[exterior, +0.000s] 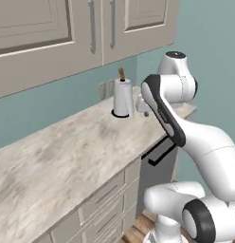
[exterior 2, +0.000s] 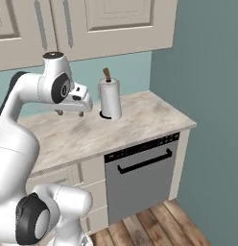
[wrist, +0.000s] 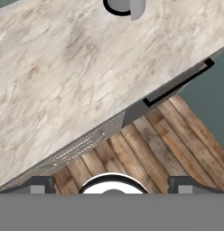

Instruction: Open the dishwasher door and pull out the top rack.

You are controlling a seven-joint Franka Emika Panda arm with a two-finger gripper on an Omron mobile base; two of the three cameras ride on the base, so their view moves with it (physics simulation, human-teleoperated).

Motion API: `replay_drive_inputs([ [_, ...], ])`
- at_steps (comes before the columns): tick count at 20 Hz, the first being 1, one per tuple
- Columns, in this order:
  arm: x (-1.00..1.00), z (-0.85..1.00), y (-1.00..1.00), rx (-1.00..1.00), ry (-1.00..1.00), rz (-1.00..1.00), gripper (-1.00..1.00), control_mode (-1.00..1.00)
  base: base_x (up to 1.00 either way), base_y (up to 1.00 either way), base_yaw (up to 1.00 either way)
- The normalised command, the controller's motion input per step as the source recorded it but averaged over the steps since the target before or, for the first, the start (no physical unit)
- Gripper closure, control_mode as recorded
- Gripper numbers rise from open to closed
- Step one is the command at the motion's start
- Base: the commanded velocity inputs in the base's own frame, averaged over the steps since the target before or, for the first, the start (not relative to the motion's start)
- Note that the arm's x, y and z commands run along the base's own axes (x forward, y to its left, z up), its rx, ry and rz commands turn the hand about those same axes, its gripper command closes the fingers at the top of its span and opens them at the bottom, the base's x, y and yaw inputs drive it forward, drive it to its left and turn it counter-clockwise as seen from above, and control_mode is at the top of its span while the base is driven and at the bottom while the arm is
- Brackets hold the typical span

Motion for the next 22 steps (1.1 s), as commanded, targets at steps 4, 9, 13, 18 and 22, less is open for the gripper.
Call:
replay_drive_inputs([
  [4,0.00,0.00,0.00,0.00,0.00,0.00,-1.00,1.00,0.02,0.49,-0.40],
  [9,0.00,0.00,0.00,0.00,0.00,0.00,-1.00,1.00,0.24,0.64,-0.29],
  [13,0.00,0.00,0.00,0.00,0.00,0.00,-1.00,1.00,0.22,0.60,-0.27],
  [18,0.00,0.00,0.00,0.00,0.00,0.00,-1.00,1.00,0.39,0.30,-0.27],
  [22,0.00,0.00,0.00,0.00,0.00,0.00,-1.00,1.00,0.40,0.41,-0.25],
])
